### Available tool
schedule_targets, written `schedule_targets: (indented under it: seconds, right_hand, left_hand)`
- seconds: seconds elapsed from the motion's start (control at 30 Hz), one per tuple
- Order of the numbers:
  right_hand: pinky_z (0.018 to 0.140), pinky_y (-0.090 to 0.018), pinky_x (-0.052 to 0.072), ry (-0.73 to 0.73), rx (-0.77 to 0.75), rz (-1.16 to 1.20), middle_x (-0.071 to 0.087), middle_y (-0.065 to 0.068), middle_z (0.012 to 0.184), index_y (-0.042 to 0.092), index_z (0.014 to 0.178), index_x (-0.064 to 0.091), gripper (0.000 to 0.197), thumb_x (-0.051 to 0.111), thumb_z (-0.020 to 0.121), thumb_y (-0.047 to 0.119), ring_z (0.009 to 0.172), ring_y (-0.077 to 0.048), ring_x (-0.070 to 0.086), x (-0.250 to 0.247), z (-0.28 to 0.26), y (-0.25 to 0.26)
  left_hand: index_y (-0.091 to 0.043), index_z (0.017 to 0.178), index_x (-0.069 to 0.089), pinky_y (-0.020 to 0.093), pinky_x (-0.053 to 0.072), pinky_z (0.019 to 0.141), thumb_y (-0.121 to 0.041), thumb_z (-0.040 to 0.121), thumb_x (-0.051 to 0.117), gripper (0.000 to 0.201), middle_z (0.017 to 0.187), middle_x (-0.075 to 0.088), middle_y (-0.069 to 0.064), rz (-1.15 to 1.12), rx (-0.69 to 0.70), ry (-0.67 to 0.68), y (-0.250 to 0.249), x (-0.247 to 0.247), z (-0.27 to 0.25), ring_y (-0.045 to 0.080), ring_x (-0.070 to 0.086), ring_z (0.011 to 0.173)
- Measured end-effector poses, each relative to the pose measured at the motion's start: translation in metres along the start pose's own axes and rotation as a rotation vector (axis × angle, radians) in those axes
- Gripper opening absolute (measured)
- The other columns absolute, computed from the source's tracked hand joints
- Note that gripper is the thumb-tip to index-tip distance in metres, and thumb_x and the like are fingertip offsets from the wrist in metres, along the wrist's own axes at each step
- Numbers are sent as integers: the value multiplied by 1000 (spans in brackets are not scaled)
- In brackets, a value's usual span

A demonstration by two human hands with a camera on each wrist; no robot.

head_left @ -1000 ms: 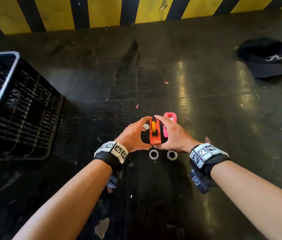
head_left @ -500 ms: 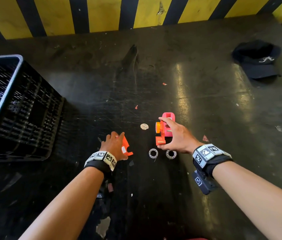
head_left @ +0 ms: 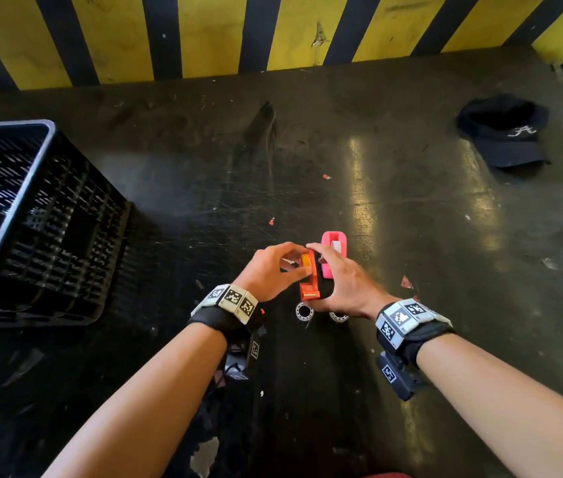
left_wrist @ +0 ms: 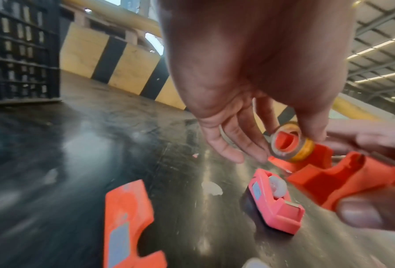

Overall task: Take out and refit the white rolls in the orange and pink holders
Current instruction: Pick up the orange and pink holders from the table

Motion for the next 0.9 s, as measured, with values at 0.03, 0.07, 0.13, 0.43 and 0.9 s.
schedule_targets:
  seconds: [0.03, 0.07, 0.13, 0.43, 0.9]
  right_hand:
    - [109, -41, 44, 4, 7, 5, 47, -7, 156, 26, 159, 26, 110, 92, 72, 39, 138, -27, 51, 0, -1, -1]
    - [109, -42, 45, 4, 18, 7, 46, -7, 157, 27, 159, 26, 110, 92, 72, 39, 137, -27, 52, -1, -3, -4]
    - [110, -44, 47, -6, 47, 4, 43, -7, 159, 26, 159, 25, 112, 92, 70, 41, 136, -27, 53, -2, -7, -12]
    - [118, -47, 40, -9, 80, -11, 39, -6, 163, 30, 160, 22, 113, 91, 71, 44, 145, -27, 44, 1, -30, -38]
    - [119, -45, 37, 13, 105, -18, 35, -4, 166, 30, 162, 18, 114, 90, 74, 38, 150, -26, 38, -5, -40, -44]
  left_hand:
    - [-23, 132, 63, 23, 58, 89, -31, 92, 74, 42, 119, 73, -5, -12, -9, -26, 4, -1, -2, 7, 72, 104]
    - [-24, 131, 63, 23, 58, 89, -31, 92, 74, 42, 117, 73, -5, -19, -28, -55, 12, -2, -6, 7, 72, 103]
    - [-27, 128, 64, 31, 60, 91, -31, 89, 76, 41, 112, 72, -5, 38, -71, -105, 31, 1, -15, 9, 71, 100]
    - [-30, 138, 54, 47, 45, 105, -43, 88, 71, 54, 134, 61, 2, 713, -172, 107, 85, 54, -42, 26, 52, 129]
    - [-32, 141, 54, 44, 51, 103, -31, 95, 67, 48, 137, 63, 0, 548, 47, 134, 43, 81, -10, 22, 60, 125]
Point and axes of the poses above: each hand's wrist, its own z-axis towards the middle knuckle, its own x-axis out of the palm, y = z × x, the point moved 6 cm from there along z, towards the middle knuckle
